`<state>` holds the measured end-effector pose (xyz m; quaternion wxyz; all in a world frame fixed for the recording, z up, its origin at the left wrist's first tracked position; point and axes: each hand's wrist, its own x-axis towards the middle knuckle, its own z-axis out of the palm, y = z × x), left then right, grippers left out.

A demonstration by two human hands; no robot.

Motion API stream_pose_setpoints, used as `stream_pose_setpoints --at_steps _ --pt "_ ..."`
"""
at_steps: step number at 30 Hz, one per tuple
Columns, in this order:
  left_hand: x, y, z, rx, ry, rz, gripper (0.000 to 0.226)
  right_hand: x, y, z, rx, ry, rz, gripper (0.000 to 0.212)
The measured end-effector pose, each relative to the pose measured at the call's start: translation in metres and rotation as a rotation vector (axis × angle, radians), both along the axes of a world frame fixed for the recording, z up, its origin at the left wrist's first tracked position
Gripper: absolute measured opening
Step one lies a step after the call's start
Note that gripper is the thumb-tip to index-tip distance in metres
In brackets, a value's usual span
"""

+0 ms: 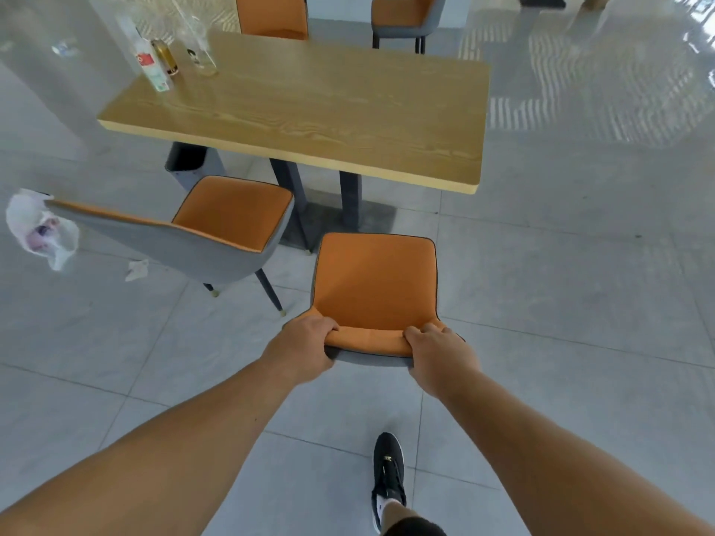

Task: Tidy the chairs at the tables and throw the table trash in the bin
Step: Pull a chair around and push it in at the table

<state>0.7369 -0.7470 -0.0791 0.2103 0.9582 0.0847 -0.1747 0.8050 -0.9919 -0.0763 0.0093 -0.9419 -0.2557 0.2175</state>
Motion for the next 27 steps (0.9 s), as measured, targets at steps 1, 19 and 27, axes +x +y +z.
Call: stream_pose_setpoints --at_steps 1,19,27 --pt "0.019 0.011 0.001 -0.005 -0.007 0.006 0.043 0.019 0.011 0.0 0.009 0.0 -0.005 0.026" --pt "0.137 0.246 0.013 0.116 0.092 -0.273 0.061 0.085 0.217 0.018 -0.191 0.109 -0.207 0.036" --pt "0.114 0.443 0.012 0.531 0.075 -0.196 0.027 0.075 0.318 -0.006 -0.246 -0.056 -0.209 0.022"
